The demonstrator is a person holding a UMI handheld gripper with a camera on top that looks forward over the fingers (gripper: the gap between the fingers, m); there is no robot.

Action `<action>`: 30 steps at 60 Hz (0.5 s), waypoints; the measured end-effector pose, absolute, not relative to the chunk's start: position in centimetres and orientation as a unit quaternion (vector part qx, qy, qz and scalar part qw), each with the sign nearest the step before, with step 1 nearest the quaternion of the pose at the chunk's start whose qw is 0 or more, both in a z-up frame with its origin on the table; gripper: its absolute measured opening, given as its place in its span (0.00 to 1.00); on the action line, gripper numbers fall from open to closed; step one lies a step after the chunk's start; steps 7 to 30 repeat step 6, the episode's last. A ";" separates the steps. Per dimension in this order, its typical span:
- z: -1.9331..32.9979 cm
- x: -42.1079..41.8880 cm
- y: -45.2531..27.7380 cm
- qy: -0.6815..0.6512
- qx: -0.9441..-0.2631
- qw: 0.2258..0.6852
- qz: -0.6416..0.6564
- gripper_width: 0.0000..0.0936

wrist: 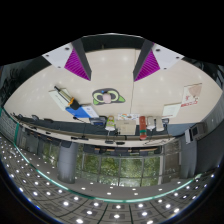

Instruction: Arrange mouse

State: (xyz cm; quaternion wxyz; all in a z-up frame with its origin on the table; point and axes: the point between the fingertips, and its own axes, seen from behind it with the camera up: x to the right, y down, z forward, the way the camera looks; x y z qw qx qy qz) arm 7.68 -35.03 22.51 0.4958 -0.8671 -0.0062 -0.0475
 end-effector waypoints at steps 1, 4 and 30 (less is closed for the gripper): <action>22.6 7.6 -35.2 -0.005 -0.867 0.496 -0.046 0.91; 22.5 7.5 -35.6 -0.002 -0.866 0.497 -0.046 0.92; 22.6 7.5 -35.7 -0.003 -0.866 0.498 -0.047 0.92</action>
